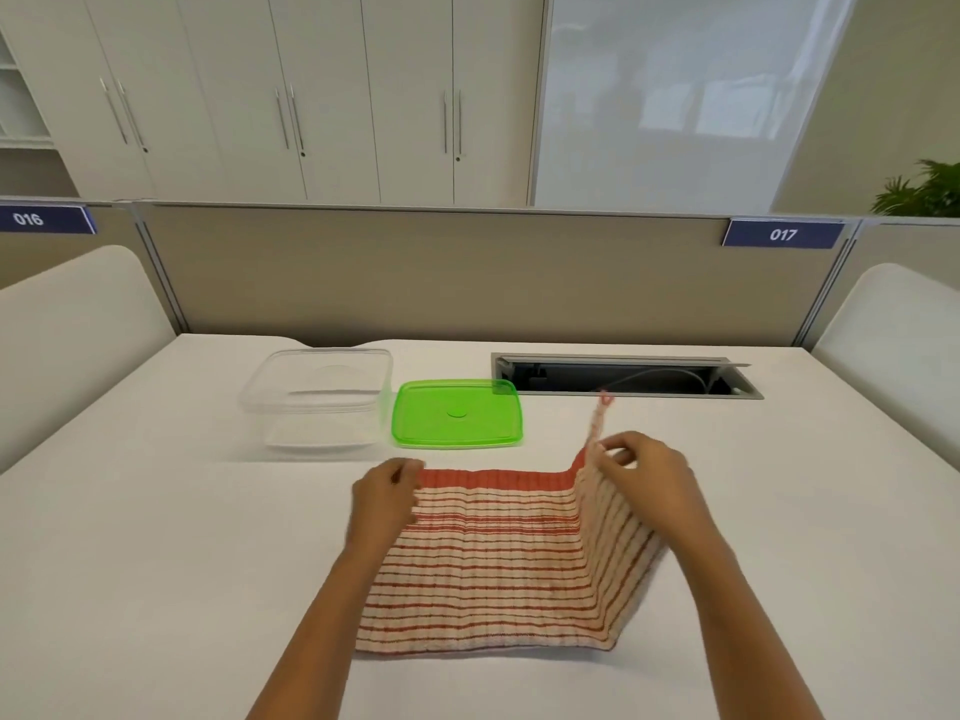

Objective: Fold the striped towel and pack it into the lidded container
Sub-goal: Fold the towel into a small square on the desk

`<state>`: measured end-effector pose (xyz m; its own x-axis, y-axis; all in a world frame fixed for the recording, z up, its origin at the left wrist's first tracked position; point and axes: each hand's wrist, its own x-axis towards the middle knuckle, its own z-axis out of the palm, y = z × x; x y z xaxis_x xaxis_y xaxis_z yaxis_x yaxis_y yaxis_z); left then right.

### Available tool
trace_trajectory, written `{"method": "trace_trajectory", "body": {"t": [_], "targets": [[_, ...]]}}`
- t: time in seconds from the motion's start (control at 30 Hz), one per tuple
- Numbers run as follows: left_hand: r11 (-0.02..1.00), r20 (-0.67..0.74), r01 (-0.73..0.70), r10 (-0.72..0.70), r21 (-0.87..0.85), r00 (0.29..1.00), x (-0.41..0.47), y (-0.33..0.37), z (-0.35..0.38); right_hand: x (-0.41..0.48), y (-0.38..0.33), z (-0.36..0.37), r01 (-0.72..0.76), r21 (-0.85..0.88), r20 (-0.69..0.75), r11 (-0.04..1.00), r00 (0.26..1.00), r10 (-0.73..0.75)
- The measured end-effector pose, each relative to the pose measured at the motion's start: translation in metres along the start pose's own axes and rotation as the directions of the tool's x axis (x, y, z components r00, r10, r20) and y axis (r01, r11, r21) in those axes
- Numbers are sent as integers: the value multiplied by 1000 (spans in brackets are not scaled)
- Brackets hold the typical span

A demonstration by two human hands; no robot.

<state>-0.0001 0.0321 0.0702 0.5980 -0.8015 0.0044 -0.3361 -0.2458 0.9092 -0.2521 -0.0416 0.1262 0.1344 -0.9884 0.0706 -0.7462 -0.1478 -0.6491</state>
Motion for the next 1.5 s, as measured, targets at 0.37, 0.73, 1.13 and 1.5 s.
{"method": "trace_trajectory", "body": {"t": [0.37, 0.73, 1.13, 1.5], "targets": [[936, 493, 281, -147, -211, 858, -13, 33, 49, -32, -50, 62, 192, 193, 274, 962, 931, -241], [987, 148, -104, 86, 125, 985, -11, 17, 34, -18, 26, 103, 86, 109, 1, 990, 996, -87], [975, 8, -101, 101, 199, 995, -6, -6, -20, -24, 34, 136, 170, -83, 44, 982, 985, -167], [963, -68, 30, -12, 269, 998, -8, -66, -28, -35, 35, 147, 195, -238, 107, 951, 979, -174]]}}
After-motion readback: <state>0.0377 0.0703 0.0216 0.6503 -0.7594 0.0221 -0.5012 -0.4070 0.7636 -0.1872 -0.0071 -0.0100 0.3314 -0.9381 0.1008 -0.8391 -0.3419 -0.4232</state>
